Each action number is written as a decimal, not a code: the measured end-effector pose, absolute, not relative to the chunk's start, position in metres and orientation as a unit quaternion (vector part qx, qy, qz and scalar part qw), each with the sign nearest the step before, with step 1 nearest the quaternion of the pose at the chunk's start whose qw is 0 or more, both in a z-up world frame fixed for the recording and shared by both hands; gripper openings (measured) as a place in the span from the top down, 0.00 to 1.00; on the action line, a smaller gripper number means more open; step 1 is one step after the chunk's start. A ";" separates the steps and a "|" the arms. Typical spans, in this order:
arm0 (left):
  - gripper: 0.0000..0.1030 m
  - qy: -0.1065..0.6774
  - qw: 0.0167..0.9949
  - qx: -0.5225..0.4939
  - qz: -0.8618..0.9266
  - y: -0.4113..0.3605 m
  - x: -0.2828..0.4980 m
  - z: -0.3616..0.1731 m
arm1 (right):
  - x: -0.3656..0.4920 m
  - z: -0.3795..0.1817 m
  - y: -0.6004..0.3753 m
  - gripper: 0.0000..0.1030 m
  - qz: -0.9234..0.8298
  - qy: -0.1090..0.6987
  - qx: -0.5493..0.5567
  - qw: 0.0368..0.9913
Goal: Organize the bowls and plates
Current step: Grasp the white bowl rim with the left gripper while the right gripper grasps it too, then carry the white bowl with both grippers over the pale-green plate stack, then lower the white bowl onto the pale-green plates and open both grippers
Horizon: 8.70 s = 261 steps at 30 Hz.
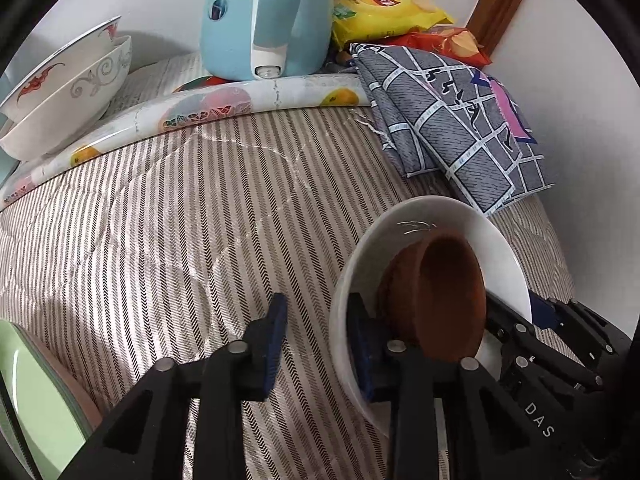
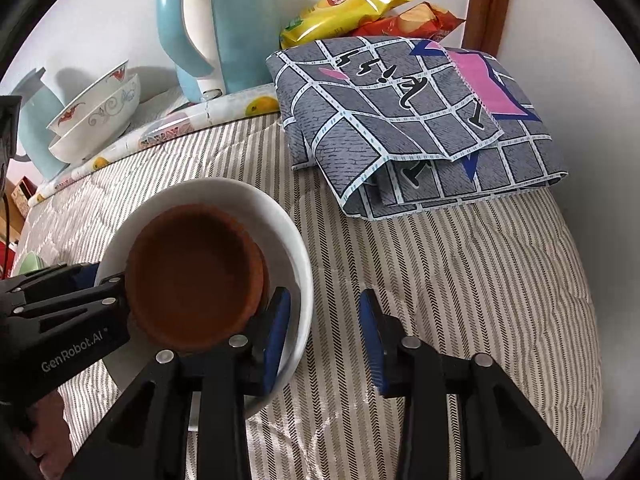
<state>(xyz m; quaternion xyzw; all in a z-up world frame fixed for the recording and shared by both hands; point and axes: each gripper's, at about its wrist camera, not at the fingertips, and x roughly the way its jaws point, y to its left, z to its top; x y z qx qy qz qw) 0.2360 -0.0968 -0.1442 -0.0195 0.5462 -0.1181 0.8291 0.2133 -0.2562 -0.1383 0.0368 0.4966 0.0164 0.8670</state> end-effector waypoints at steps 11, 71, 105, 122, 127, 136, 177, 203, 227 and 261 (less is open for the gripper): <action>0.90 0.532 0.837 -0.012 -0.128 -0.107 0.233 -0.142 | 0.210 -0.137 -0.252 0.88 0.032 0.488 0.064 0.870; 0.91 0.510 0.852 -0.022 -0.120 -0.099 0.204 -0.119 | 0.183 -0.126 -0.249 0.90 0.021 0.476 0.096 0.874; 0.91 0.450 0.886 -0.036 -0.105 -0.049 0.144 -0.048 | 0.125 -0.056 -0.207 0.90 0.041 0.420 0.074 0.903; 0.91 0.439 0.893 -0.045 -0.084 -0.008 0.136 -0.040 | 0.122 -0.047 -0.171 0.90 0.062 0.414 0.066 0.906; 0.91 0.438 0.894 -0.049 -0.078 0.003 0.136 -0.040 | 0.124 -0.046 -0.160 0.90 0.070 0.414 0.066 0.905; 0.91 0.435 0.896 -0.056 -0.068 0.022 0.135 -0.037 | 0.127 -0.042 -0.142 0.90 0.080 0.413 0.058 0.905; 0.90 0.432 0.898 -0.086 -0.009 0.101 0.130 -0.042 | 0.141 -0.045 -0.056 0.91 0.135 0.416 0.021 0.899; 0.90 0.458 0.883 -0.104 0.023 0.144 0.136 -0.075 | 0.158 -0.076 -0.009 0.91 0.164 0.445 0.007 0.880; 0.90 0.494 0.861 -0.120 0.027 0.162 0.143 -0.114 | 0.168 -0.117 0.010 0.91 0.164 0.485 -0.009 0.859; 0.84 0.500 0.857 -0.121 0.031 0.164 0.146 -0.122 | 0.167 -0.121 0.000 0.79 0.161 0.484 0.011 0.860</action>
